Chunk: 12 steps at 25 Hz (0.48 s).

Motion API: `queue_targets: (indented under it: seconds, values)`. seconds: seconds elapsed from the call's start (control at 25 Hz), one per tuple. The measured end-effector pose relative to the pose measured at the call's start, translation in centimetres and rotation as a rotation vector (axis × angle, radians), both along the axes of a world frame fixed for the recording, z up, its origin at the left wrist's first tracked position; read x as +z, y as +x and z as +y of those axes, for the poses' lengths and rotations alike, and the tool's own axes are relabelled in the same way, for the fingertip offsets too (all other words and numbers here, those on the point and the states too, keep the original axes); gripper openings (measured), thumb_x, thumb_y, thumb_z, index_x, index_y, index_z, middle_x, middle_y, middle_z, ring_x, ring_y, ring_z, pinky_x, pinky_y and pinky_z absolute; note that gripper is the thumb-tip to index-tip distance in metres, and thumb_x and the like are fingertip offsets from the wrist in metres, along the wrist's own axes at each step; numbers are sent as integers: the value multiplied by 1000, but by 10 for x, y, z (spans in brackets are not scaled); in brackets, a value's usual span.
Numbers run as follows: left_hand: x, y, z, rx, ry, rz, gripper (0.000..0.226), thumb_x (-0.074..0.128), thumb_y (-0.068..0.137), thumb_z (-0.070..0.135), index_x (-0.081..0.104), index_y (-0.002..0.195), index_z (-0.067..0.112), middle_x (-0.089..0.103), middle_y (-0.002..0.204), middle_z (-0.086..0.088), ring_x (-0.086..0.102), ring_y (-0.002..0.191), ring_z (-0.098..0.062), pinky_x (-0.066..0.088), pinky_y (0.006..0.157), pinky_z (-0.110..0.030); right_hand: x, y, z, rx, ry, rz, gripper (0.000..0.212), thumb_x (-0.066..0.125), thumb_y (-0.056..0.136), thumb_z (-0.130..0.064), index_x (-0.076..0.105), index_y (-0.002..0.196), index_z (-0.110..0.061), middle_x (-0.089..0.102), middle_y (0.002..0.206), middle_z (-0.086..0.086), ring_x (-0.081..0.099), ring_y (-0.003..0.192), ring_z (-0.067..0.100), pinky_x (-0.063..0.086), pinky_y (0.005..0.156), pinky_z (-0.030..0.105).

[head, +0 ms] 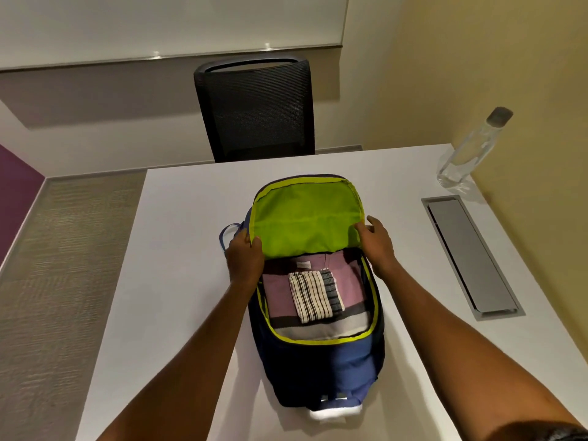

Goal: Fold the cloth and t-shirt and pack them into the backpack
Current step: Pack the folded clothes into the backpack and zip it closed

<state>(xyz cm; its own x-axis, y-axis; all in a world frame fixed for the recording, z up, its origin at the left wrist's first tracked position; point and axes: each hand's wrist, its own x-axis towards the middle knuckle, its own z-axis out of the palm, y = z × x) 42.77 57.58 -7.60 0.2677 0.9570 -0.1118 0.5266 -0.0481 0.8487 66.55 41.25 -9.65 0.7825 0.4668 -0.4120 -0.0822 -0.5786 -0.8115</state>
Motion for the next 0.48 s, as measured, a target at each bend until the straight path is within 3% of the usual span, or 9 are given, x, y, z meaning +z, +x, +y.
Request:
queue_targets:
  seconds: [0.08, 0.16, 0.2, 0.28, 0.36, 0.44, 0.48]
  values:
    - [-3, -11, -12, -48, 76, -7, 19, 54, 95, 12, 58, 77, 8, 57, 73, -16, 54, 71, -35, 38, 62, -36, -9, -3, -12, -1, 41, -21, 64, 44, 83, -66, 61, 136, -35, 67, 132, -2, 61, 122, 26, 43, 111, 59]
    - [-13, -22, -23, -6, 26, -47, 21, 51, 90, 21, 64, 78, 10, 58, 73, -20, 59, 75, -43, 46, 62, -45, 8, -23, -22, -50, 123, -18, 54, 36, 92, -53, 69, 119, -21, 70, 120, 4, 64, 115, 31, 50, 102, 57]
    - [-14, -27, -29, 49, -97, -97, 24, 50, 90, 25, 70, 85, 13, 64, 80, -21, 64, 82, -43, 53, 68, -46, 18, -34, -28, -110, 182, 31, 50, 34, 97, -48, 70, 111, -17, 70, 113, 4, 64, 112, 32, 53, 94, 52]
    - [-8, -32, -42, 227, -493, -373, 22, 56, 95, 27, 74, 102, 17, 72, 98, -15, 71, 90, -32, 59, 78, -44, 25, -47, -42, -293, 308, 273, 47, 33, 107, -49, 71, 104, -20, 73, 103, 1, 67, 103, 26, 52, 80, 37]
    - [2, -35, -57, 333, -804, -628, 23, 57, 102, 24, 66, 119, 11, 72, 111, -14, 70, 100, -29, 61, 77, -41, 24, -49, -56, -395, 374, 485, 56, 37, 106, -60, 73, 104, -16, 76, 103, 8, 69, 97, 26, 53, 79, 37]
    - [10, -40, -73, 310, -849, -649, 25, 56, 105, 22, 61, 126, 11, 72, 115, -10, 69, 101, -25, 61, 70, -33, 28, -52, -63, -393, 399, 601, 58, 44, 103, -61, 74, 107, -11, 78, 107, 14, 72, 99, 31, 55, 86, 39]
    - [10, -43, -80, 271, -827, -630, 25, 57, 104, 17, 60, 128, 11, 71, 117, -10, 69, 102, -24, 62, 69, -31, 30, -56, -66, -375, 405, 608, 50, 50, 105, -51, 74, 109, -8, 78, 107, 15, 73, 101, 32, 55, 88, 40]
